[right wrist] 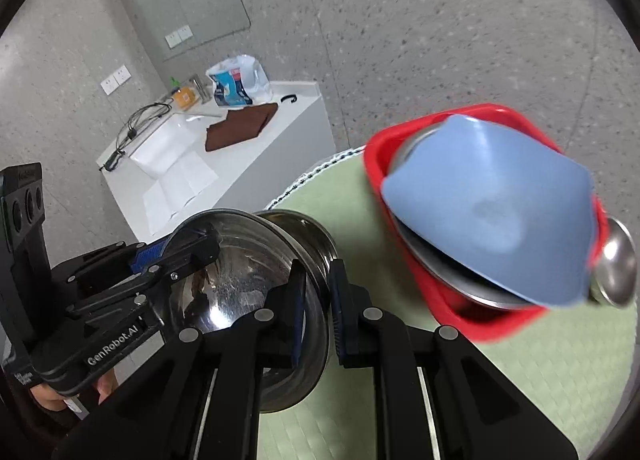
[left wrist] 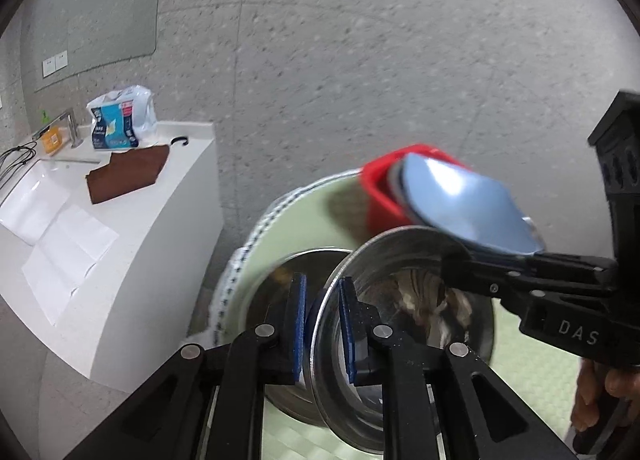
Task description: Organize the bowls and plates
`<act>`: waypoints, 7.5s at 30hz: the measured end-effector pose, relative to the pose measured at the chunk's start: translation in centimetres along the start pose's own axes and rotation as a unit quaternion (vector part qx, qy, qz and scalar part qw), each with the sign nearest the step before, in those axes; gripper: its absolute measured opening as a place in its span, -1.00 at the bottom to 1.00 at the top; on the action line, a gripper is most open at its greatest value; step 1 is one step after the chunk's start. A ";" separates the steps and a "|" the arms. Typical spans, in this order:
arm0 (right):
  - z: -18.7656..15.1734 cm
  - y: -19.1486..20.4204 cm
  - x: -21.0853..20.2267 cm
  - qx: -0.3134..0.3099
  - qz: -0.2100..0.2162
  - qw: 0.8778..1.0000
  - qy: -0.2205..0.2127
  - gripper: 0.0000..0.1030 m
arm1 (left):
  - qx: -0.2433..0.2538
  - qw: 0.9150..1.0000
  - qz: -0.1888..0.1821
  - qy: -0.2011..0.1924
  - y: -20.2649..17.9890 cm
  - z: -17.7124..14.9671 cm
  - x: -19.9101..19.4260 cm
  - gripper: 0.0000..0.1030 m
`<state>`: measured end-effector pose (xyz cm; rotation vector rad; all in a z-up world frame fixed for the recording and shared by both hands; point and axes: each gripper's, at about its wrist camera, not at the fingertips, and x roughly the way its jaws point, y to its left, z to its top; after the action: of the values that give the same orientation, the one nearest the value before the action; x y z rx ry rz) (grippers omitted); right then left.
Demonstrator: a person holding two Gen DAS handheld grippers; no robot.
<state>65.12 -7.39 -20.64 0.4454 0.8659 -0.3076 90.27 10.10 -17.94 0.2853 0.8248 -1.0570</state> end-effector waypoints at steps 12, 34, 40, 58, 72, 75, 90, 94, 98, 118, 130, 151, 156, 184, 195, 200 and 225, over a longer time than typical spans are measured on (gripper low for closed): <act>0.5 0.4 5.6 -0.009 -0.038 0.998 0.046 -0.77 | -0.013 0.999 0.000 0.041 1.2 2.2 7.0 -0.78; -0.4 -2.9 -2.1 -0.010 -0.023 0.999 -0.036 0.16 | -0.044 0.994 0.077 -0.059 -4.5 1.9 0.7 0.32; -1.9 -11.6 -11.0 0.002 -0.060 0.993 -0.101 0.30 | -0.026 0.992 0.054 -0.110 -16.7 1.3 -2.7 0.54; -3.9 -37.5 -7.2 0.116 -0.054 0.992 -0.011 0.31 | -0.051 0.994 0.094 0.004 -38.9 0.9 9.7 0.64; -5.2 -39.3 -3.4 0.118 0.057 0.991 0.040 -0.80 | -0.065 0.990 0.091 0.085 -39.0 2.6 21.2 -0.72; -5.6 -38.9 -4.4 0.122 0.064 0.990 0.040 -0.81 | -0.064 0.992 0.073 0.075 -39.0 2.8 20.6 -0.75; -5.0 -25.8 -14.3 0.077 0.087 0.993 -0.035 -0.80 | -0.056 0.995 0.036 -0.068 -31.1 4.3 5.2 -0.75; -3.5 -18.4 -13.7 0.033 0.108 0.993 -0.037 -0.79 | -0.090 0.990 0.057 -0.097 -24.4 3.6 0.8 -0.75; -2.2 -11.0 -11.5 -0.003 0.129 0.991 -0.028 -0.79 | -0.127 0.983 0.079 -0.110 -17.8 2.0 -2.4 -0.76; -1.0 0.3 4.8 -0.012 0.043 0.995 0.084 -0.77 | -0.154 0.985 0.075 0.033 0.2 5.6 9.5 -0.77; -1.5 0.8 5.6 -0.019 0.009 0.997 0.078 -0.56 | -0.132 0.989 0.066 0.023 -0.4 3.7 9.5 -0.68; -3.8 -0.5 -0.6 0.036 -0.007 0.999 -0.013 0.39 | -0.172 0.982 0.076 -0.014 2.1 -1.1 4.7 0.37; -5.4 -0.6 0.7 0.055 -0.004 0.998 -0.001 0.39 | -0.186 0.980 0.073 0.000 2.0 -2.1 5.1 0.41; -3.7 -1.6 6.8 0.073 0.041 0.996 0.045 -0.25 | -0.153 0.986 0.073 0.011 0.2 1.1 9.7 -0.35; -0.3 -3.6 -0.6 0.063 0.080 0.994 -0.028 -0.28 | -0.141 0.985 0.054 -0.079 -5.2 4.0 2.7 -0.39; 2.2 -7.5 -4.1 0.072 0.070 0.993 -0.059 -0.31 | -0.121 0.987 0.024 -0.098 -9.3 6.7 2.8 -0.35; 5.4 -20.9 0.3 0.104 -0.031 0.994 -0.005 -0.31 | -0.096 0.995 0.023 0.019 -15.5 13.5 19.6 -0.31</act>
<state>59.80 -28.16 -23.10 0.6107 0.8413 -0.4594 87.82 -18.12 -20.34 0.1601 0.9429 -0.9248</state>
